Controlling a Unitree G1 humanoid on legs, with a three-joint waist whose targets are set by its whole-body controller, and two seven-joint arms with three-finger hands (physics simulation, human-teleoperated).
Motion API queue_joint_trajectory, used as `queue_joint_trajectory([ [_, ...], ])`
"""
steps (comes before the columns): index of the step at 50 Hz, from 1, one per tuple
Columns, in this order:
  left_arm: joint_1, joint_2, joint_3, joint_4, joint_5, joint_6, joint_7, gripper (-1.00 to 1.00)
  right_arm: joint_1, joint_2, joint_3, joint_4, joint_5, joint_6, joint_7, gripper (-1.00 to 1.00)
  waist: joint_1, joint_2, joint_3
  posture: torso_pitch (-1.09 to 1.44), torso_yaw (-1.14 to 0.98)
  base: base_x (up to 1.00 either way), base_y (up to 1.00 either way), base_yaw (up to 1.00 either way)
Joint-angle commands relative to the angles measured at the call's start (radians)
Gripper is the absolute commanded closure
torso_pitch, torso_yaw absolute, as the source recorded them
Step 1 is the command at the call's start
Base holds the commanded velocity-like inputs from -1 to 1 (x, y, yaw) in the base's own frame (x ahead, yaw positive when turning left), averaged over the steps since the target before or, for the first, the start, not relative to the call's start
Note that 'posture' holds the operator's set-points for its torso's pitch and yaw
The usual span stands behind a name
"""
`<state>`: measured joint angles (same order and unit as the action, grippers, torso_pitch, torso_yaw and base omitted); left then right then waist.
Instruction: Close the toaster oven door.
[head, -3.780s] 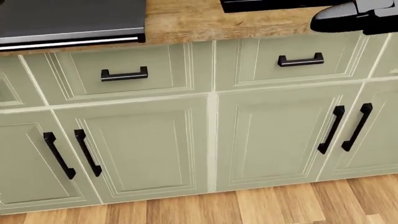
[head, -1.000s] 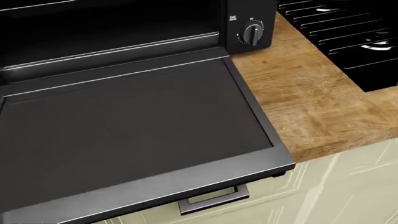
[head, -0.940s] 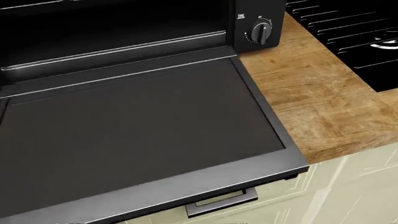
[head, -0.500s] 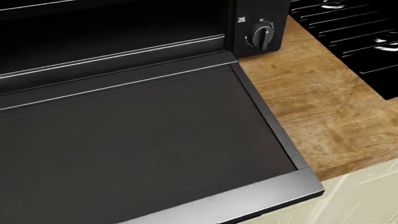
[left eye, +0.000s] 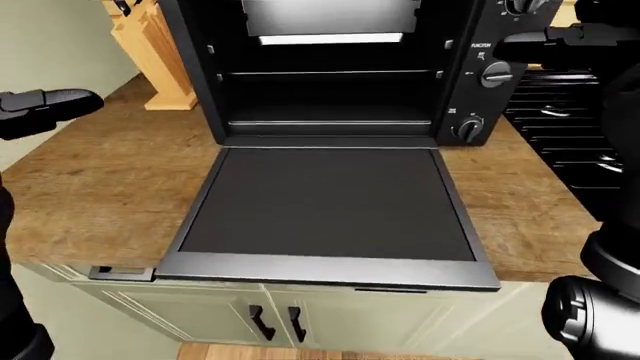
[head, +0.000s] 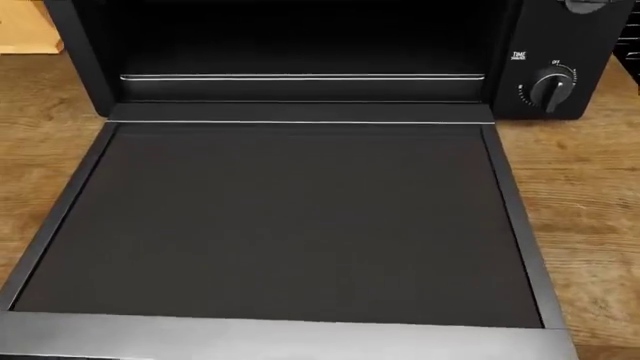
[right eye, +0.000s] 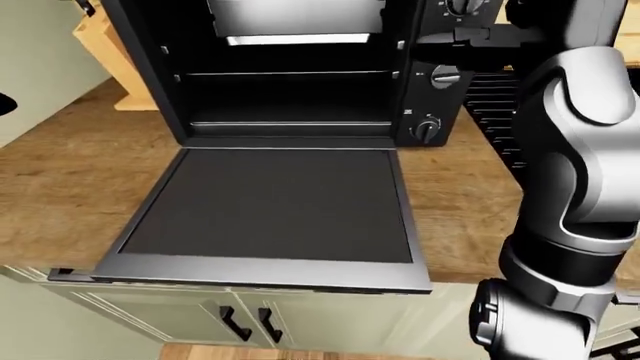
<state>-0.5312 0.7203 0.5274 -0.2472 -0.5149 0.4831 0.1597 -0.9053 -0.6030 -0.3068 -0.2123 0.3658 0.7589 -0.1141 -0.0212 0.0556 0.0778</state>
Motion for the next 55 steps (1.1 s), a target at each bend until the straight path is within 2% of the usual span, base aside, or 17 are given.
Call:
queue_joint_trajectory([
  [1, -0.016, 0.017, 0.015, -0.014, 0.002, -0.021, -0.002, -1.00, -0.030, -0.010, -0.013, -0.034, 0.000, -0.023, -0.009, -1.00, -0.003, 0.023, -0.036, 0.00, 0.00, 0.00, 0.00, 0.00],
  [2, -0.016, 0.017, 0.015, -0.014, 0.002, -0.021, -0.002, -1.00, -0.030, -0.011, -0.014, -0.035, 0.001, -0.022, -0.011, -1.00, 0.006, -0.008, -0.015, 0.00, 0.00, 0.00, 0.00, 0.00],
  [7, -0.018, 0.019, 0.012, -0.003, 0.022, -0.027, 0.008, -1.00, -0.029, -0.019, -0.021, -0.036, 0.017, -0.027, -0.025, -1.00, 0.018, -0.028, -0.026, 0.00, 0.00, 0.00, 0.00, 0.00],
  [14, -0.008, 0.023, 0.023, -0.011, 0.034, -0.019, -0.010, -1.00, -0.024, -0.041, -0.009, -0.040, -0.021, -0.053, -0.022, -1.00, 0.025, -0.036, -0.034, 0.00, 0.00, 0.00, 0.00, 0.00],
  [16, -0.008, 0.023, 0.031, -0.004, 0.029, -0.017, -0.008, -1.00, -0.044, -0.026, -0.039, -0.051, 0.017, -0.013, -0.040, -1.00, 0.026, -0.037, -0.036, 0.00, 0.00, 0.00, 0.00, 0.00],
  [17, -0.006, 0.024, 0.032, -0.004, 0.026, -0.018, -0.008, -1.00, -0.038, -0.042, -0.026, -0.051, 0.000, -0.039, -0.037, -1.00, 0.026, -0.036, -0.037, 0.00, 0.00, 0.00, 0.00, 0.00],
  [20, -0.003, 0.028, 0.036, -0.009, 0.018, -0.016, -0.006, -1.00, -0.036, -0.052, -0.034, -0.075, 0.021, -0.026, -0.049, -1.00, 0.026, -0.036, -0.038, 0.00, 0.00, 0.00, 0.00, 0.00],
  [24, 0.005, 0.032, 0.044, -0.022, 0.004, -0.009, 0.000, -1.00, -0.010, -0.072, -0.024, -0.116, -0.007, -0.027, -0.024, -1.00, 0.027, -0.038, -0.038, 0.00, 0.00, 0.00, 0.00, 0.00],
  [29, 0.011, 0.045, 0.057, -0.023, -0.011, -0.003, 0.003, -1.00, 0.023, -0.080, -0.037, -0.143, -0.021, -0.019, 0.021, -1.00, 0.024, -0.039, -0.039, 0.00, 0.00, 0.00, 0.00, 0.00],
  [41, 0.010, 0.059, 0.060, -0.025, -0.037, 0.005, 0.014, -1.00, 0.113, -0.145, -0.100, -0.263, -0.043, 0.055, 0.134, -1.00, 0.023, -0.043, -0.036, 0.00, 0.00, 0.00, 0.00, 0.00],
  [55, 0.014, 0.064, 0.063, -0.027, -0.039, 0.006, 0.015, -1.00, 0.259, -0.155, -0.174, -0.365, -0.063, 0.051, 0.195, -1.00, 0.021, -0.049, -0.029, 0.00, 0.00, 0.00, 0.00, 0.00],
])
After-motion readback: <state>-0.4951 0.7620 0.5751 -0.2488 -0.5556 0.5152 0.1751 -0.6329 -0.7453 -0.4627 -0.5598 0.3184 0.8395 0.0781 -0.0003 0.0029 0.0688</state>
